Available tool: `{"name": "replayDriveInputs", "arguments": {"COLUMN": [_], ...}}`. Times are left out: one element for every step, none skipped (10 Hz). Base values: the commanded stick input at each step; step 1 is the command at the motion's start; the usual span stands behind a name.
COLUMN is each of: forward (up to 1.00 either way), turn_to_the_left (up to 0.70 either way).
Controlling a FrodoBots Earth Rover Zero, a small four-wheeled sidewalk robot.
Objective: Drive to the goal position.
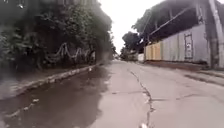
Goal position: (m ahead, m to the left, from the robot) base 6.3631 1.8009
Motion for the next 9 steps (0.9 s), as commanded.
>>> {"name": "replayDriveInputs", "arguments": {"forward": [0.7, 0.7, 0.7, 0.7, 0.7, 0.7, 0.7, 0.7, 0.7], "turn_to_the_left": [0.0, 0.0, 0.0, -0.2, -0.29, -0.14, 0.0, 0.0, 0.0]}}
